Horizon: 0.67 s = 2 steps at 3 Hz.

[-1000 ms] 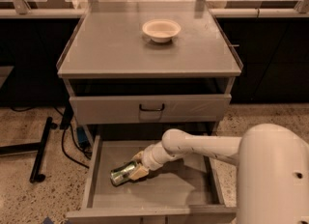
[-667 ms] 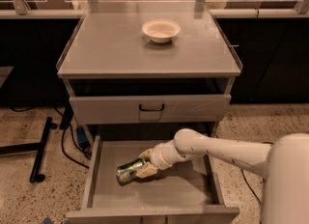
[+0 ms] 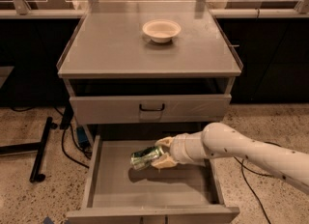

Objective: Pick green can from middle drawer and place on counter

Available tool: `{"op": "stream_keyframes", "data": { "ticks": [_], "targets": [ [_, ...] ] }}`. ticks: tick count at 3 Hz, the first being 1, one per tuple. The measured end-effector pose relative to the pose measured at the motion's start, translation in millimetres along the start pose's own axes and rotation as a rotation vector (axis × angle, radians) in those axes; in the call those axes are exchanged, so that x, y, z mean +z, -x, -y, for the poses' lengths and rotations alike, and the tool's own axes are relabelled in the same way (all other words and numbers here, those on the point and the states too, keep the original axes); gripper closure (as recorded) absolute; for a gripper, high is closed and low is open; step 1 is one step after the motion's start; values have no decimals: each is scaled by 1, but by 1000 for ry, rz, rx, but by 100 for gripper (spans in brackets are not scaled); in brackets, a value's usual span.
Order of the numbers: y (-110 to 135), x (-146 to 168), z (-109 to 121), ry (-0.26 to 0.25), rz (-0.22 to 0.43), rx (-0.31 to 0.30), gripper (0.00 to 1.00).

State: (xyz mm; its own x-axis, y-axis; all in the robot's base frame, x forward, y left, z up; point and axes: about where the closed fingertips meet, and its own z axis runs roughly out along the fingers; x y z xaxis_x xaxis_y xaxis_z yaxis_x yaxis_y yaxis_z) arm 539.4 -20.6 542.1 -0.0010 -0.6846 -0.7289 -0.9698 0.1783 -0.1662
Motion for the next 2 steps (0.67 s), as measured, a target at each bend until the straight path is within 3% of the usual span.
{"op": "stream_keyframes", "data": {
  "ticks": [2],
  "targets": [
    [89, -151, 24, -195, -97, -129, 100]
  ]
}}
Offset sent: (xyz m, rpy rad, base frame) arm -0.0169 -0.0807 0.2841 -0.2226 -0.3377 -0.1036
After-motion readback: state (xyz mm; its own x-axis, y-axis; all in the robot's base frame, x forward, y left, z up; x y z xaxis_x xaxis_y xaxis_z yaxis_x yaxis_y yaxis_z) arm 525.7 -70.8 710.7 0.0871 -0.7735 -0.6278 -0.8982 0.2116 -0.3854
